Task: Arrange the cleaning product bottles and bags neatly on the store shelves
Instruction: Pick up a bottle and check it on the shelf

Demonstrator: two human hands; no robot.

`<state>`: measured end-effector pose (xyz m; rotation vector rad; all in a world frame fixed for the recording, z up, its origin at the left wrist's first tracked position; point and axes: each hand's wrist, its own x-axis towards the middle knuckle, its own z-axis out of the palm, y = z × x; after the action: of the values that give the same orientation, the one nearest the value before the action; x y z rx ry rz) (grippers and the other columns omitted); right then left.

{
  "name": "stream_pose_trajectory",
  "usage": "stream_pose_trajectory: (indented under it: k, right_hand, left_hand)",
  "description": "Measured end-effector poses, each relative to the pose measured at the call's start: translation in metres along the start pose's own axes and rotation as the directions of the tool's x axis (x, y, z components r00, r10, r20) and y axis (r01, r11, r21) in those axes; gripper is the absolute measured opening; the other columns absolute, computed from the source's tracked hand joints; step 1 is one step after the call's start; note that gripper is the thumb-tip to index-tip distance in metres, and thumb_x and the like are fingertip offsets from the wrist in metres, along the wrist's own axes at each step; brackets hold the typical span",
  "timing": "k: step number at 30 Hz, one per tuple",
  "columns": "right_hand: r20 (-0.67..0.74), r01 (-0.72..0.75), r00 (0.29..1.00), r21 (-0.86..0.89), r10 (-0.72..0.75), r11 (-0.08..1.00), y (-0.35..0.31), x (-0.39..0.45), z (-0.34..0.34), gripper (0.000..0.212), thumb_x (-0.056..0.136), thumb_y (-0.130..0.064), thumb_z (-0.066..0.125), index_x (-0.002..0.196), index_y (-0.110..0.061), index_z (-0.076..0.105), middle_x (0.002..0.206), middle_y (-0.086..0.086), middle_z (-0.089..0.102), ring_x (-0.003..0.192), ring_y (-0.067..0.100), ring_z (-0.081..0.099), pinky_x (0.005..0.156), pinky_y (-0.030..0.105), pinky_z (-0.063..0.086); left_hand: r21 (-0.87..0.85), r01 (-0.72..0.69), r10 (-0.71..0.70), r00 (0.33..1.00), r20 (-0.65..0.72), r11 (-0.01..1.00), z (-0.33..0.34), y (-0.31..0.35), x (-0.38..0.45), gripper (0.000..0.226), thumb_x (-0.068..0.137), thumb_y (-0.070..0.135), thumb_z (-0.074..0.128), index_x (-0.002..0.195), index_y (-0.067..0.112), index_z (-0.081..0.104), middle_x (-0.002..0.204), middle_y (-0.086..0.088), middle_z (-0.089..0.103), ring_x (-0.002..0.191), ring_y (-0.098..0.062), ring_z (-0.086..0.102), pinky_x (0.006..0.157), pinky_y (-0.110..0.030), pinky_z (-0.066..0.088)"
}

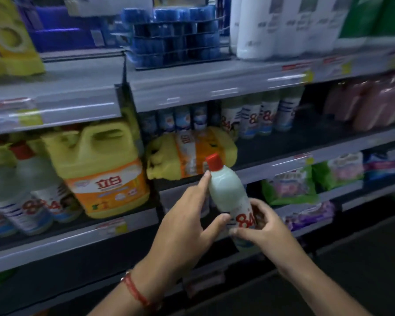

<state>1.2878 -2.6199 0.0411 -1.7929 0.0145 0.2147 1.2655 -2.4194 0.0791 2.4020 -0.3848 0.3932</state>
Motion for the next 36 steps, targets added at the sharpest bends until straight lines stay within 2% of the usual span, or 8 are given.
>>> stream_pose_trajectory:
  k: [4, 10, 12, 15, 20, 23, 28, 36]
  right_hand:
    - [-0.046, 0.076, 0.996, 0.058, -0.074, 0.995, -0.012, 0.027, -0.035, 0.054, 0.067, -0.023, 0.092, 0.113, -0.031, 0.065, 0.101, -0.006, 0.076, 0.094, 0.013, 0.073, 0.083, 0.033, 0.058]
    - [-0.130, 0.134, 0.982, -0.021, -0.135, 0.991, -0.033, 0.074, -0.073, 0.038, 0.070, -0.024, 0.089, 0.102, -0.027, 0.067, 0.092, -0.009, 0.077, 0.086, 0.009, 0.073, 0.078, 0.031, 0.058]
    - [-0.171, 0.145, 0.975, 0.000, -0.143, 0.989, -0.039, 0.093, -0.082, 0.034, 0.070, -0.021, 0.087, 0.097, -0.028, 0.068, 0.090, -0.011, 0.077, 0.086, 0.009, 0.072, 0.076, 0.030, 0.056]
    - [-0.132, 0.179, 0.978, 0.137, -0.162, 0.974, -0.047, 0.122, -0.085, 0.035, 0.073, -0.014, 0.087, 0.103, -0.026, 0.073, 0.095, -0.008, 0.079, 0.090, 0.014, 0.075, 0.079, 0.034, 0.060]
    - [-0.121, 0.224, 0.972, 0.246, -0.200, 0.943, -0.055, 0.164, -0.077, 0.039, 0.079, 0.005, 0.077, 0.112, -0.012, 0.066, 0.100, 0.001, 0.074, 0.079, 0.005, 0.072, 0.068, 0.018, 0.057]
    - [-0.099, 0.250, 0.967, 0.206, -0.234, 0.946, -0.049, 0.179, -0.072, 0.044, 0.080, 0.002, 0.079, 0.119, -0.011, 0.063, 0.106, 0.000, 0.074, 0.090, 0.008, 0.072, 0.075, 0.023, 0.055]
    - [-0.074, 0.308, 0.951, 0.110, -0.302, 0.945, -0.038, 0.179, -0.059, 0.043, 0.081, -0.006, 0.082, 0.116, -0.020, 0.063, 0.106, -0.007, 0.072, 0.090, -0.004, 0.069, 0.072, 0.015, 0.055]
    - [-0.085, 0.383, 0.921, 0.018, -0.380, 0.924, -0.030, 0.174, -0.047, 0.057, 0.084, -0.020, 0.081, 0.135, -0.022, 0.057, 0.124, -0.007, 0.069, 0.112, 0.005, 0.066, 0.096, 0.035, 0.056]
  left_hand:
    - [0.161, -0.131, 0.133, 0.991, -0.002, 0.978, 0.019, 0.022, 0.038, 0.088, 0.096, 0.058, 0.051, 0.160, 0.033, -0.003, 0.155, 0.017, 0.027, 0.135, -0.001, 0.034, 0.100, -0.014, 0.035]
    - [0.314, -0.105, 0.106, 0.994, 0.012, 0.944, 0.038, 0.032, 0.087, 0.089, 0.096, 0.055, 0.049, 0.161, 0.028, -0.006, 0.141, -0.004, 0.051, 0.110, -0.022, 0.059, 0.081, -0.029, 0.048]
    - [0.312, -0.076, 0.068, 0.997, 0.039, 0.947, 0.043, 0.028, 0.101, 0.085, 0.099, 0.047, 0.052, 0.161, 0.026, -0.002, 0.143, -0.010, 0.054, 0.121, -0.027, 0.057, 0.091, -0.031, 0.045]
    - [0.436, -0.068, 0.052, 0.997, 0.048, 0.898, 0.052, 0.016, 0.115, 0.077, 0.099, 0.046, 0.046, 0.162, 0.022, 0.008, 0.164, -0.009, 0.029, 0.149, -0.029, 0.027, 0.121, -0.045, 0.025]
    - [0.568, -0.071, 0.087, 0.996, -0.001, 0.820, 0.070, -0.010, 0.114, 0.072, 0.083, 0.038, 0.056, 0.150, 0.013, 0.045, 0.155, -0.021, 0.042, 0.140, -0.047, 0.040, 0.116, -0.062, 0.029]
    - [0.625, -0.049, 0.086, 0.996, -0.029, 0.779, 0.080, -0.010, 0.110, 0.072, 0.083, 0.036, 0.060, 0.150, 0.014, 0.047, 0.161, -0.021, 0.032, 0.147, -0.046, 0.030, 0.118, -0.064, 0.023]
    - [0.665, -0.052, 0.102, 0.994, -0.037, 0.745, 0.088, -0.018, 0.106, 0.086, 0.077, 0.033, 0.074, 0.154, 0.015, 0.040, 0.165, -0.021, 0.022, 0.151, -0.044, 0.021, 0.120, -0.062, 0.019]
    - [0.610, -0.038, 0.073, 0.997, -0.032, 0.791, 0.084, -0.018, 0.103, 0.086, 0.081, 0.031, 0.074, 0.156, 0.020, 0.033, 0.167, -0.016, 0.018, 0.154, -0.038, 0.015, 0.124, -0.056, 0.012]
